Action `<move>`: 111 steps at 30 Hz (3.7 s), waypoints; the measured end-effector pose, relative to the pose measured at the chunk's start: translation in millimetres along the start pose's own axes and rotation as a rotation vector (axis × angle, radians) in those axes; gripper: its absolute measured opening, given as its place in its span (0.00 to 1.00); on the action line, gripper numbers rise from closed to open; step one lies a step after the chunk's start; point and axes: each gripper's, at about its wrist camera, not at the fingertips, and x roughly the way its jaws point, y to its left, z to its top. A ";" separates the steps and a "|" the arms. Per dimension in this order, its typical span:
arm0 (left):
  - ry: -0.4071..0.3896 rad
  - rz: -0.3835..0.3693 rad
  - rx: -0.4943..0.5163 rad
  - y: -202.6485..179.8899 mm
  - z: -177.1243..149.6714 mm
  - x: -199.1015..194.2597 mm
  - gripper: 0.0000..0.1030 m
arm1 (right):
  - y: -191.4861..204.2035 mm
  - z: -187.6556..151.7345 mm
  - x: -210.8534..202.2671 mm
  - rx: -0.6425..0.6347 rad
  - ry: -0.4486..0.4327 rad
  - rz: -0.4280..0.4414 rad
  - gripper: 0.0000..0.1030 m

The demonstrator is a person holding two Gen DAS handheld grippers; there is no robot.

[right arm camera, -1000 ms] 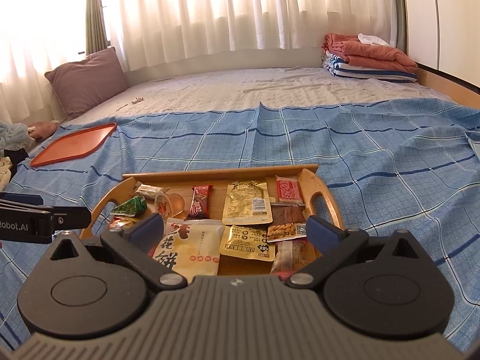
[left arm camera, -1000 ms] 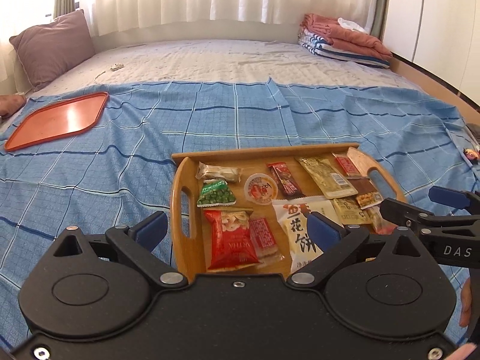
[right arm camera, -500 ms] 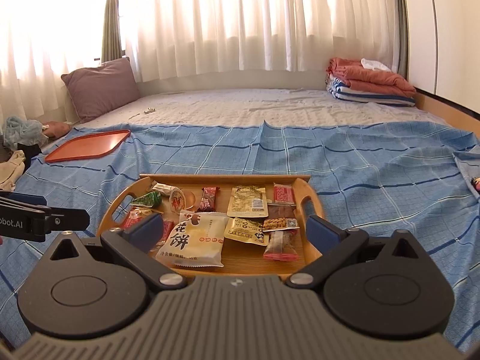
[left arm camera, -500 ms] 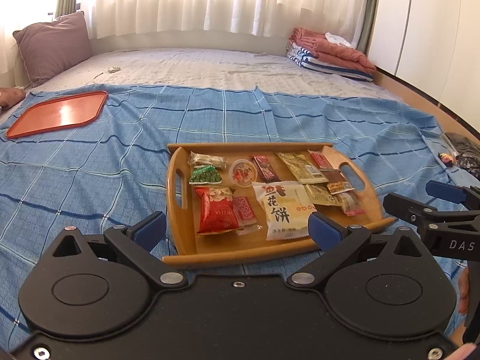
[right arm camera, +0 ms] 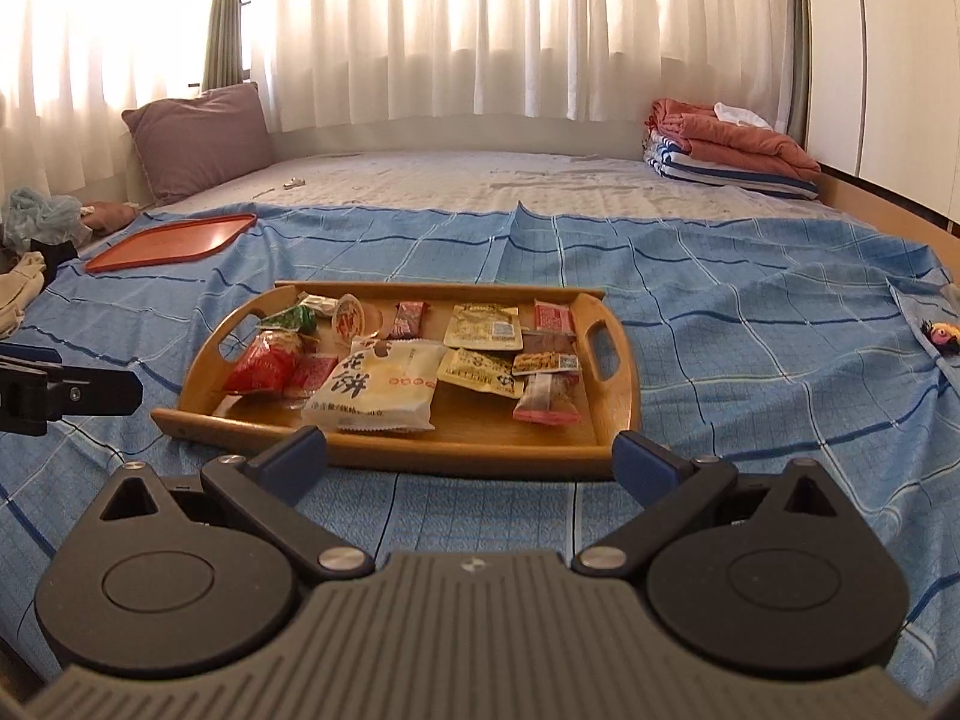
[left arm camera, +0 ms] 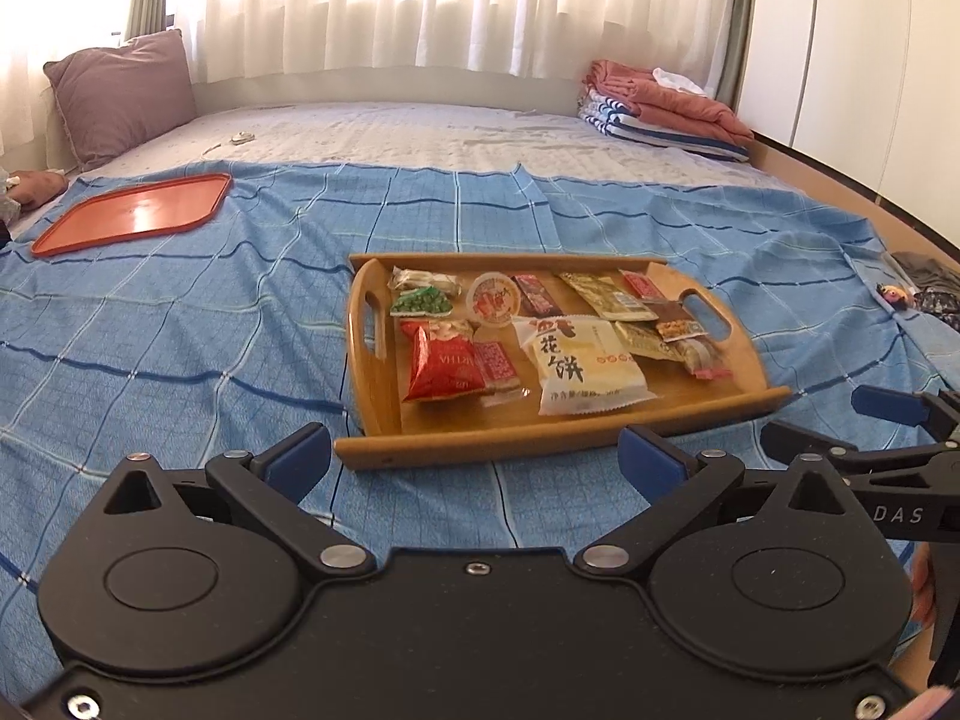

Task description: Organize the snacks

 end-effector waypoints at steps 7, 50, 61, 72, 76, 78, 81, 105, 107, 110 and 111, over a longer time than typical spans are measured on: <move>0.012 0.026 0.024 -7.3 -25.9 16.3 0.99 | 3.2 -32.5 13.5 0.025 0.052 -0.022 1.00; 0.068 0.093 0.023 0.2 -77.9 82.4 1.00 | 23.3 -79.5 57.3 -0.031 0.070 -0.111 1.00; 0.069 0.087 0.022 1.5 -79.5 82.8 1.00 | 23.0 -80.5 56.7 -0.024 0.064 -0.108 1.00; 0.062 0.087 0.022 1.1 -81.5 82.6 1.00 | 23.0 -81.0 57.1 -0.021 0.059 -0.108 1.00; 0.059 0.094 0.027 0.5 -82.5 82.7 1.00 | 22.9 -80.7 57.5 -0.021 0.056 -0.109 1.00; 0.058 0.094 0.027 0.4 -82.8 83.0 1.00 | 22.9 -80.8 57.5 -0.021 0.056 -0.109 1.00; 0.059 0.094 0.027 0.1 -82.9 82.9 1.00 | 23.0 -80.8 57.3 -0.021 0.056 -0.108 1.00; 0.056 0.096 0.030 -0.5 -83.2 82.5 1.00 | 22.8 -81.4 57.0 -0.021 0.055 -0.108 1.00; 0.056 0.096 0.031 -0.5 -83.3 82.6 1.00 | 22.8 -81.4 57.0 -0.020 0.055 -0.108 1.00; 0.056 0.096 0.030 -0.3 -83.3 82.9 1.00 | 22.8 -81.5 57.1 -0.021 0.055 -0.108 1.00; 0.055 0.096 0.031 -0.7 -83.5 82.5 1.00 | 22.8 -81.5 56.8 -0.021 0.055 -0.108 1.00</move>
